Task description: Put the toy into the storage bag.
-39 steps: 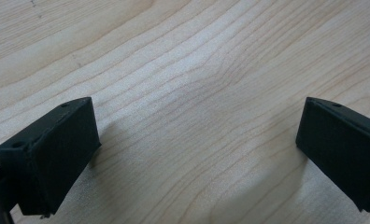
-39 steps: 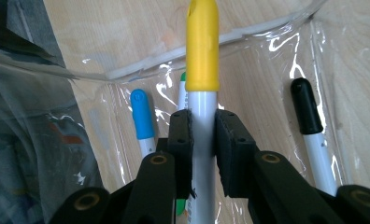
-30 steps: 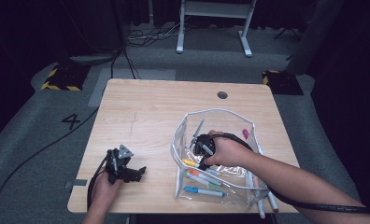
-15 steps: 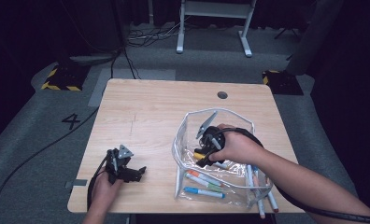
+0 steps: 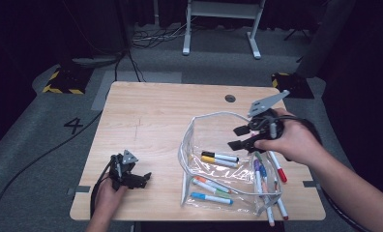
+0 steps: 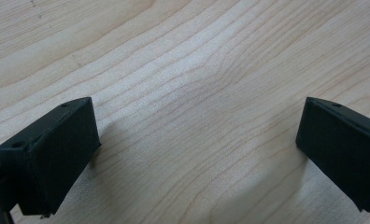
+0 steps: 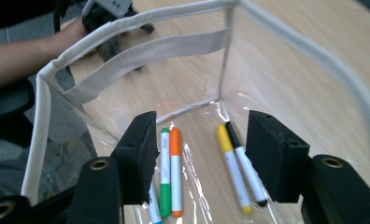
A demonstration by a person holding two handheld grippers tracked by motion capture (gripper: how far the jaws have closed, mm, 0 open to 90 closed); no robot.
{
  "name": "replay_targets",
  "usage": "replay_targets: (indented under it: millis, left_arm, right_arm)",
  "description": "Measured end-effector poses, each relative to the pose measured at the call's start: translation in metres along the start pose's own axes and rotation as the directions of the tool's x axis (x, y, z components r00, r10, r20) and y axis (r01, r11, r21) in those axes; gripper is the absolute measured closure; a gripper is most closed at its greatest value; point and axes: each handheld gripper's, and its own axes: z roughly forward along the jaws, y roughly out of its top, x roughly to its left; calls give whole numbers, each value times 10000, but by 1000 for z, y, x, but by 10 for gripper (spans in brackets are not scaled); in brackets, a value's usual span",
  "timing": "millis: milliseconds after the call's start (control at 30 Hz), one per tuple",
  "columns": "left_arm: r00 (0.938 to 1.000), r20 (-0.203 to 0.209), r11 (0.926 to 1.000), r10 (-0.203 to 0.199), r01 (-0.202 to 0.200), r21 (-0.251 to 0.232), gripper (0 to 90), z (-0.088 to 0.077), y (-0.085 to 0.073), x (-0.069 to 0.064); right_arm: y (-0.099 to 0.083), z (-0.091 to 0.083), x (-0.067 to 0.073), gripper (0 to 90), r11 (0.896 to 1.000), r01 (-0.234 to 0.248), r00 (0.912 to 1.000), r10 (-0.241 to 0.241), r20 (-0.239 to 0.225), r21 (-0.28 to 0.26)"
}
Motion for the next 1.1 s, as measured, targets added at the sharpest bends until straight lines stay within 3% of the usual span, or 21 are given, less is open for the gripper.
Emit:
replay_targets:
  millis: [100,233,367,500,667,933,1100]
  left_arm:
    - [10000,2,10000,0,0,0,0,0,0,0]
    - [10000,0,10000,-2,2,0,0,0,0,0]
    - [10000,2,10000,-1,1,-1,0,0,0,0]
    - [10000,0,10000,1,-1,2,0,0,0,0]
    - [10000,-2,10000,-3,3,-1,0,0,0,0]
    - [10000,-1,10000,1,-1,-3,0,0,0,0]
    - [10000,-2,10000,2,-2,-1,0,0,0,0]
  right_arm:
    - [-15,-23,-11,444,9981,-476,9982,490,352,-382]
    - [-39,-49,-29,445,9907,-1115,9887,1186,922,-786]
    - [-65,-69,-46,446,9769,-1775,9718,1930,1356,-1186]
    - [-96,-77,-66,452,9608,-2400,9450,2639,1931,-1390]
    - [-142,-67,-93,458,9344,-3331,9019,3549,2463,-1266]
    - [-212,-35,-126,458,8932,-4385,8387,4465,3117,-996]
    - [-249,-12,-140,464,8713,-4868,8086,4767,3448,-630]
